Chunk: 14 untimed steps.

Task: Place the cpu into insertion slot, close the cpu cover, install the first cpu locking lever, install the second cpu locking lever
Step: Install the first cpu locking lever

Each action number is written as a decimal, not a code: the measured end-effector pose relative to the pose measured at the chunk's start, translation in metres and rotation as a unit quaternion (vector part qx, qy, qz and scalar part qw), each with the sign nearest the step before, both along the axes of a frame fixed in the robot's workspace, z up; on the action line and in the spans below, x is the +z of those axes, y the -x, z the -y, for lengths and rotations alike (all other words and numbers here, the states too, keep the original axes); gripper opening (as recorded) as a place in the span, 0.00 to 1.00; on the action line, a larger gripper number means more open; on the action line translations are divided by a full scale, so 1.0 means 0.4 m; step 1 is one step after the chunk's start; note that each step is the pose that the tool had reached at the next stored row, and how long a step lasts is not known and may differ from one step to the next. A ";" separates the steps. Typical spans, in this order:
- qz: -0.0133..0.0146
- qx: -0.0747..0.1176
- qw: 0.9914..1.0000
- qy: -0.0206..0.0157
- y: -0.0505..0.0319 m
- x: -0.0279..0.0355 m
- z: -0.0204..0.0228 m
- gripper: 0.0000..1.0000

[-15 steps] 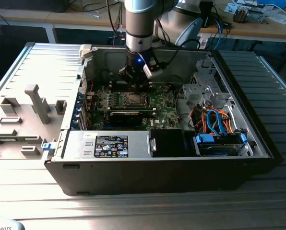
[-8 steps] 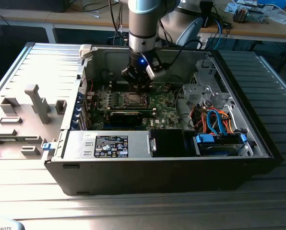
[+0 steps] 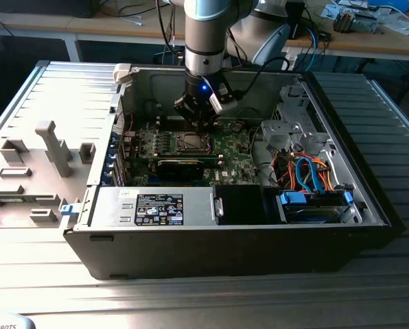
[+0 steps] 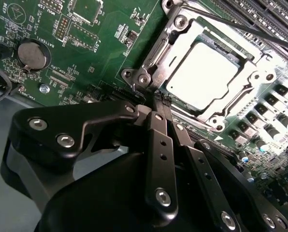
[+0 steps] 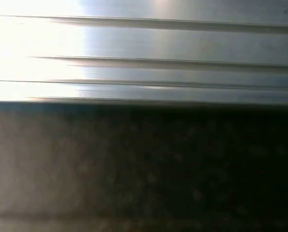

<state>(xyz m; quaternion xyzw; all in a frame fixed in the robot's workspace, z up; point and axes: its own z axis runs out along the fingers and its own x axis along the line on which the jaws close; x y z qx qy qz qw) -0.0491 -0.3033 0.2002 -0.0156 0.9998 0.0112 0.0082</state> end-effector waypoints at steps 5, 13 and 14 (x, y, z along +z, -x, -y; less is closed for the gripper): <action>0.001 0.000 1.000 -0.001 -0.001 0.034 -0.001 0.11; 0.001 0.000 1.000 0.018 -0.001 0.046 0.024 0.11; 0.001 0.000 1.000 0.024 -0.001 0.046 0.031 0.11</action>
